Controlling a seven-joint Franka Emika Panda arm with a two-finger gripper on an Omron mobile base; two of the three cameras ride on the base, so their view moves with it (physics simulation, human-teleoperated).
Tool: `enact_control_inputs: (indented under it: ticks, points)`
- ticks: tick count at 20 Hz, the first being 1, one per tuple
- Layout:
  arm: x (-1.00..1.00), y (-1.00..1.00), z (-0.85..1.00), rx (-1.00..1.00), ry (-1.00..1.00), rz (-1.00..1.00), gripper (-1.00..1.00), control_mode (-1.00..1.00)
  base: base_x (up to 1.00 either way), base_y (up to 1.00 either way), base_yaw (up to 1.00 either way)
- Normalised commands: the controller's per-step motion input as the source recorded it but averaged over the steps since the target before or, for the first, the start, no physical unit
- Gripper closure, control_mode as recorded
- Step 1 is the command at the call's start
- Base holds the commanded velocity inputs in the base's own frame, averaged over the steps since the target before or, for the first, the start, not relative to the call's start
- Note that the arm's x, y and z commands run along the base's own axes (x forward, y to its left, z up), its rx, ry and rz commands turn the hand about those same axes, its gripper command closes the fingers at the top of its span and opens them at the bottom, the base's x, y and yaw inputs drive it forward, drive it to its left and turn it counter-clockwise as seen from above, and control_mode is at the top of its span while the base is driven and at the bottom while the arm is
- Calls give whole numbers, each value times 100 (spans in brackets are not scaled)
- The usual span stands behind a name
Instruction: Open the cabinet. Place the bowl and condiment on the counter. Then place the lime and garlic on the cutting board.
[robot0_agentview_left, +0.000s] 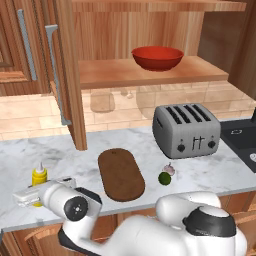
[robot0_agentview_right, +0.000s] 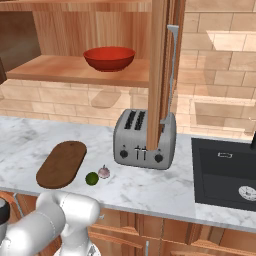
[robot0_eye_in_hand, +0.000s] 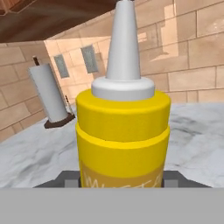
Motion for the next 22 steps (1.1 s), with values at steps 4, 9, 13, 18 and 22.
enact_control_inputs:
  ticks: [4,9,13,18,22]
  points:
    - [5,15,-14,0,1,0,100,-100,0,0,0]
    - [0,5,-13,0,0,0,100,-100,0,0,0]
    - [0,3,-14,0,0,1,100,-100,0,0,0]
    - [0,8,-10,0,0,1,100,-100,0,0,0]
    - [1,9,-4,0,0,1,100,-100,0,0,0]
